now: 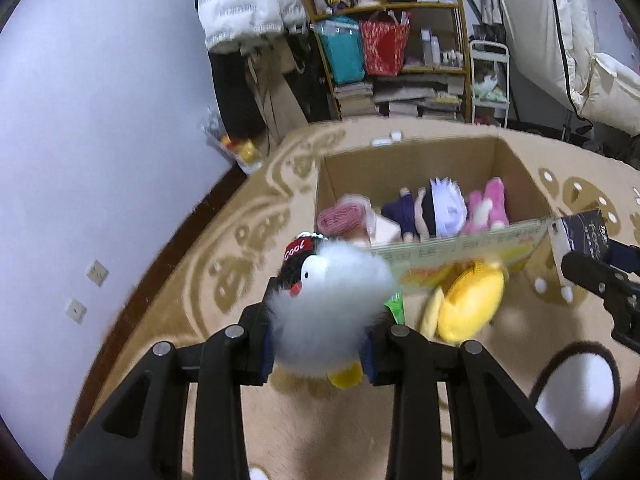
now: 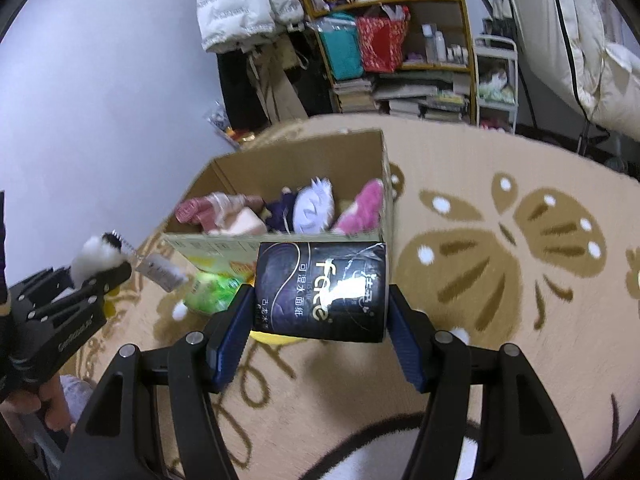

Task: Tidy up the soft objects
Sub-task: 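Lift and carry the penguin and Face tissue pack over the box with both tools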

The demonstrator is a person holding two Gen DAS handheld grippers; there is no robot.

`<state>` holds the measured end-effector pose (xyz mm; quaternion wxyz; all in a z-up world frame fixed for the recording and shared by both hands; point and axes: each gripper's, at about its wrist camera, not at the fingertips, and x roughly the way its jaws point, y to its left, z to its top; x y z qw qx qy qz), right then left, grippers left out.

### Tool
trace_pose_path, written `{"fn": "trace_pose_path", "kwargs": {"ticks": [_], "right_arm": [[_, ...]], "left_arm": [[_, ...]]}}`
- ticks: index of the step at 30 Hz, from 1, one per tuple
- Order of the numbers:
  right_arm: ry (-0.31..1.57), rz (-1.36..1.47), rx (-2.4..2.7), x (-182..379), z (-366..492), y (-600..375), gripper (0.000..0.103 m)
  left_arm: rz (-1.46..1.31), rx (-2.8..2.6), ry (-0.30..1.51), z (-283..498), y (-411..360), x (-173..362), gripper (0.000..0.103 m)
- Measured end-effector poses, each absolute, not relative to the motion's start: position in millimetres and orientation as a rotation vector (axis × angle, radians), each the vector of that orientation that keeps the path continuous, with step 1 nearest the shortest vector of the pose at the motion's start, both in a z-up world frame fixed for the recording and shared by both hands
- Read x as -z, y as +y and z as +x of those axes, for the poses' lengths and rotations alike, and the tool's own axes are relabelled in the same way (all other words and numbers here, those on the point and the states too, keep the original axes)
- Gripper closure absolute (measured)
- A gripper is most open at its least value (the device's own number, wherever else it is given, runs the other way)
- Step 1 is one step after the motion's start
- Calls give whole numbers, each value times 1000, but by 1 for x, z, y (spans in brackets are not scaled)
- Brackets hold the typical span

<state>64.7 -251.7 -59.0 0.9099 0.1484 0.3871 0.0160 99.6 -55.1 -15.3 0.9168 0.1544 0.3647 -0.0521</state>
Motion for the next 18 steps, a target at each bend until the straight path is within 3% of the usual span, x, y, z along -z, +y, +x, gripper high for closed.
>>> {"fn": "trace_pose_path", "kwargs": {"ticks": [18], "right_arm": [[706, 268, -58, 12, 101, -253, 35]], "left_arm": [[278, 115, 647, 172, -59, -47, 71]]}}
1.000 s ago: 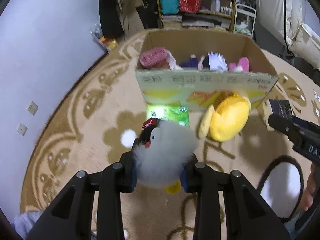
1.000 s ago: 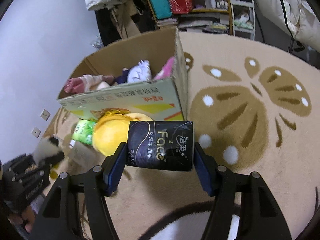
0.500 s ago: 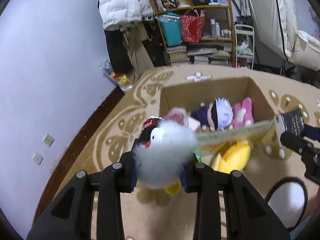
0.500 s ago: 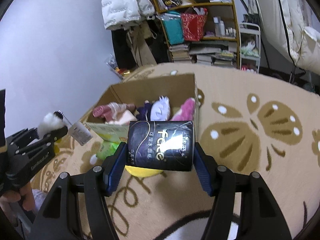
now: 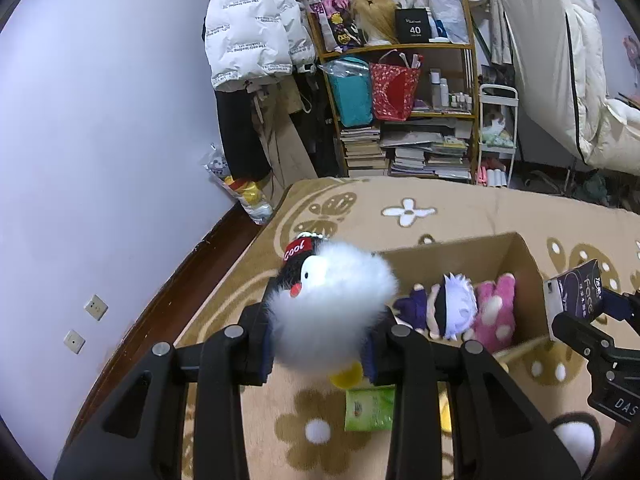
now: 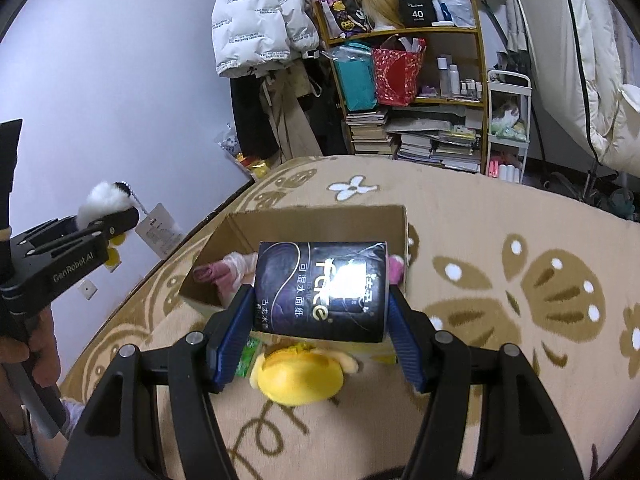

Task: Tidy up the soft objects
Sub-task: 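Lift and carry the penguin and Face tissue pack over the box with both tools, then open left tool dropping the penguin into the box while right tool releases the tissue pack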

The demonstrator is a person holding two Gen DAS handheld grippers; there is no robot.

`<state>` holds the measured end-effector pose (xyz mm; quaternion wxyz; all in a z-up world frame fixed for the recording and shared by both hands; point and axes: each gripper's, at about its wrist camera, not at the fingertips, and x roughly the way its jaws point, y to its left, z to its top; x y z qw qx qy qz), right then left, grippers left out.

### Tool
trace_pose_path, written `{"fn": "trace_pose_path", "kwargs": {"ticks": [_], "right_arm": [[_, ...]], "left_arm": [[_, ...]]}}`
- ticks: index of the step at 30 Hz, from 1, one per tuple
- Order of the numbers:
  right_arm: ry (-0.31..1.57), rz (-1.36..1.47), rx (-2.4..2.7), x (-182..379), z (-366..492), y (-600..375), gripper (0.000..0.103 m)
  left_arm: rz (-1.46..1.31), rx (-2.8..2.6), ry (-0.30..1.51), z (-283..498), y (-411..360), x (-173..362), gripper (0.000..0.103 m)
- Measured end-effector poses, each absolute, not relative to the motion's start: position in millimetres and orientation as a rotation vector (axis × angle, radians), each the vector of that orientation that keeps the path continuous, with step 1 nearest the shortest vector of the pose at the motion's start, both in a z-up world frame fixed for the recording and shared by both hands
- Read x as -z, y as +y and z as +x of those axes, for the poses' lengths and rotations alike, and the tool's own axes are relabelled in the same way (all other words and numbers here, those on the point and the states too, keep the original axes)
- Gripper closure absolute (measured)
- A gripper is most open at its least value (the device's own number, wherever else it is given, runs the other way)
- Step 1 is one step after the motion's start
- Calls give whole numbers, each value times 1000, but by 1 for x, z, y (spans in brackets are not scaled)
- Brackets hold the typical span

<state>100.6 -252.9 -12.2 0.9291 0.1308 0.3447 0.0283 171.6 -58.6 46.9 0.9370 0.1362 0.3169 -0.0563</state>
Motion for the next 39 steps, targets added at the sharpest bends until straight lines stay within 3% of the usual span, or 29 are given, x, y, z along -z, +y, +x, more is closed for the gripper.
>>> {"fn": "trace_pose_path", "kwargs": {"ticks": [25, 29, 31, 33, 35, 39], "right_arm": [[780, 250, -74, 44, 161, -249, 34], [789, 254, -67, 49, 159, -251, 34], [789, 254, -58, 50, 159, -252, 30], [787, 253, -50, 50, 157, -254, 17], [785, 263, -46, 49, 156, -255, 14], [772, 290, -50, 45, 152, -258, 1]], "left_arm": [[165, 274, 769, 208, -80, 24, 67], [184, 247, 765, 206, -81, 28, 45], [187, 254, 780, 206, -80, 28, 44], [165, 259, 791, 207, -76, 27, 33], [158, 241, 774, 204, -73, 24, 22], [154, 235, 762, 199, -67, 17, 12]]}}
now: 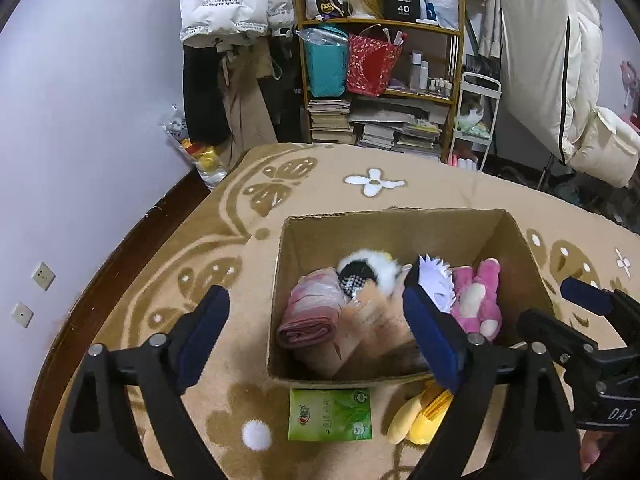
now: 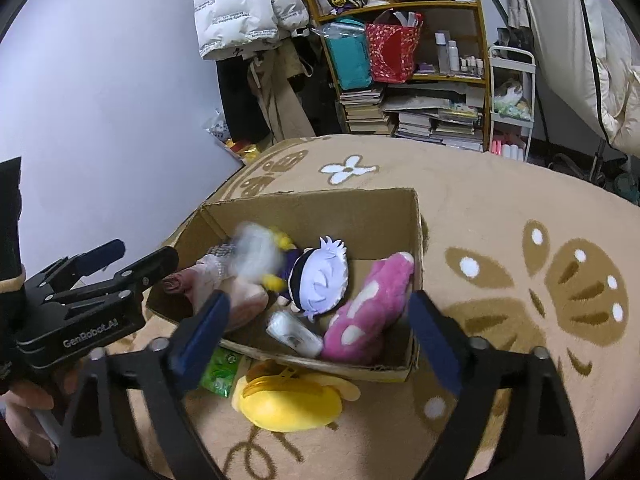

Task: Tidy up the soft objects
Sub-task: 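Open left tool dropping the penguin into the box while right tool releases the tissue pack, then move left tool to the green tissue pack while right tool approaches the yellow plush pouch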

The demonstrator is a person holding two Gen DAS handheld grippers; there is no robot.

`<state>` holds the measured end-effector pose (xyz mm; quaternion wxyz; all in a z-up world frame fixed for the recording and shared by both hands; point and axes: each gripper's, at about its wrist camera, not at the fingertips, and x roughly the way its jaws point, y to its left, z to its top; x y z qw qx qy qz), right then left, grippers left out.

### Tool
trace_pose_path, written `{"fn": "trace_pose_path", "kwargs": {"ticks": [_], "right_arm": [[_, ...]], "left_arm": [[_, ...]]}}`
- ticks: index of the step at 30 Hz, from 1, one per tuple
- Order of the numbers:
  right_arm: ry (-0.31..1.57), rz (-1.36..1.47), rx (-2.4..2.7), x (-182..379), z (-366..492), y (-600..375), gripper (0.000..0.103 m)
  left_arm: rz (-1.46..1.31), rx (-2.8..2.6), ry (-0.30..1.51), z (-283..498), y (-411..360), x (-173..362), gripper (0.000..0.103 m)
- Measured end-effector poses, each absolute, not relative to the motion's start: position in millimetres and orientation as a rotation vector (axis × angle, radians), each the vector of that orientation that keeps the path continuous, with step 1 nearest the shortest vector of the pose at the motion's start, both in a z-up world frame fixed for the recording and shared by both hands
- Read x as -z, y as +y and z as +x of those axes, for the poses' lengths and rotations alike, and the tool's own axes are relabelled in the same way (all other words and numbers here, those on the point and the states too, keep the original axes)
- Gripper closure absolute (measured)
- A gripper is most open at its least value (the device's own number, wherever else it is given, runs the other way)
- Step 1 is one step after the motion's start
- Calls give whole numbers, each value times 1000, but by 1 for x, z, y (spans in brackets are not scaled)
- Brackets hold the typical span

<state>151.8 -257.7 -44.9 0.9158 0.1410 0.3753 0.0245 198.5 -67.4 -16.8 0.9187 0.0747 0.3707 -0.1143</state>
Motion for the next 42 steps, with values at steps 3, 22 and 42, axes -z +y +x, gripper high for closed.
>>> {"fn": "trace_pose_path", "kwargs": {"ticks": [3, 22, 42], "right_arm": [[770, 308, -50, 42, 148, -258, 0], [689, 315, -26, -2, 108, -255, 0], [669, 281, -36, -8, 76, -236, 0]], "left_arm": [[154, 208, 741, 192, -63, 11, 5], [136, 149, 710, 141, -27, -24, 3], [109, 122, 737, 121, -2, -18, 3]]}}
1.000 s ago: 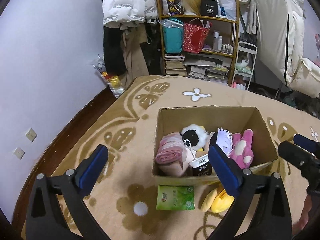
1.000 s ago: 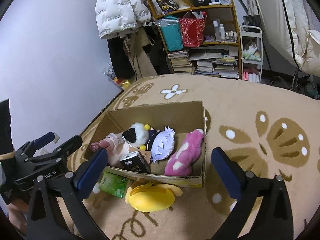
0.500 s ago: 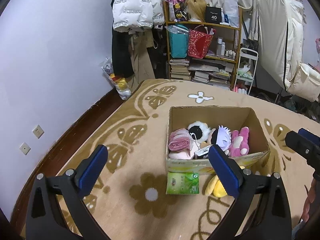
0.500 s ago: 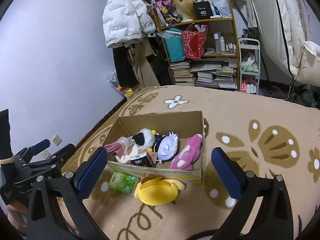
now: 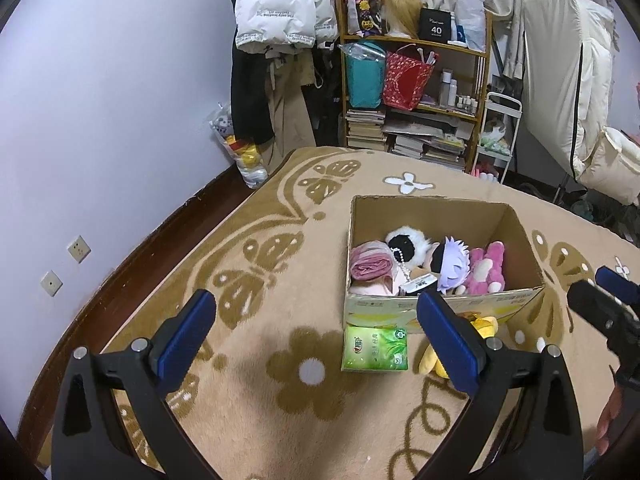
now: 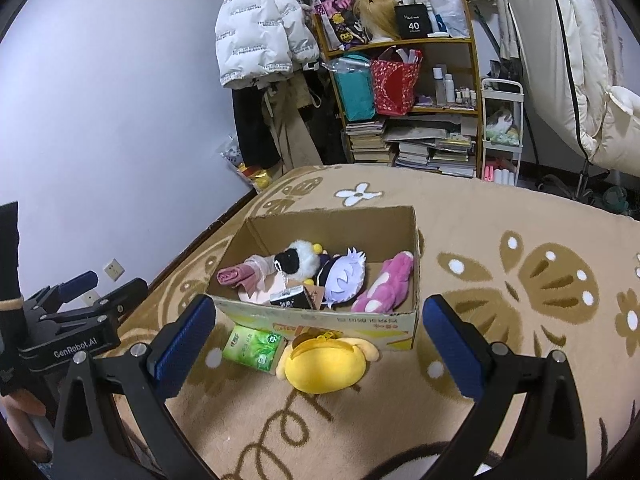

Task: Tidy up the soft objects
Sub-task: 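Move left tool to the green tissue pack while right tool approaches the yellow plush pouch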

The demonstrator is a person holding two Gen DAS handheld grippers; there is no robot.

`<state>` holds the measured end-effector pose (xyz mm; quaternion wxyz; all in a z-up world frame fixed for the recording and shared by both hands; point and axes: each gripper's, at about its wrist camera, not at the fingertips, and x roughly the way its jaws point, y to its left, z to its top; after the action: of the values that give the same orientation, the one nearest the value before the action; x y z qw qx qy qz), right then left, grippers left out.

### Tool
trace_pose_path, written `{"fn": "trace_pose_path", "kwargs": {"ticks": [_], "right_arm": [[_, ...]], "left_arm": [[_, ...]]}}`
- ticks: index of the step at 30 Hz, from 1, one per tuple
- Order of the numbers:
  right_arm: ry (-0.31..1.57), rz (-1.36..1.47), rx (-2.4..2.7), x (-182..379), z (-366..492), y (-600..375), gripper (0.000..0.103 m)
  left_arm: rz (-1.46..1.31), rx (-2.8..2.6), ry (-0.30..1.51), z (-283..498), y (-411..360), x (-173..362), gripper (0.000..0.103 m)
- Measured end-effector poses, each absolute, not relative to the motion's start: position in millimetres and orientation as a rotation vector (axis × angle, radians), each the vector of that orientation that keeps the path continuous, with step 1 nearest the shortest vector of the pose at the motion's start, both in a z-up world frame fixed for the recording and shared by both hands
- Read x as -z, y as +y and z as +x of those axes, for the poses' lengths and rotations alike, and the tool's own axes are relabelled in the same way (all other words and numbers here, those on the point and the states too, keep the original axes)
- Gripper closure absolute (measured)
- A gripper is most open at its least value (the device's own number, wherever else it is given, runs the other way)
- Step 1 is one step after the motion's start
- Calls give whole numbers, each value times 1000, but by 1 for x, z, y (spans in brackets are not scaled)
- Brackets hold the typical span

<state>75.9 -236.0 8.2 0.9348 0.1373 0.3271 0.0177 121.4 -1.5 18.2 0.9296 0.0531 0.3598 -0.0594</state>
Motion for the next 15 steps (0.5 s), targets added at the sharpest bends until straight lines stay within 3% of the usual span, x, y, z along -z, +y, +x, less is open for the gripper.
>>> {"fn": "trace_pose_path", "kwargs": {"ticks": [15], "right_arm": [[744, 269, -50, 43, 90, -229, 0]], "left_arm": [[106, 134, 871, 151, -7, 31, 3]]}}
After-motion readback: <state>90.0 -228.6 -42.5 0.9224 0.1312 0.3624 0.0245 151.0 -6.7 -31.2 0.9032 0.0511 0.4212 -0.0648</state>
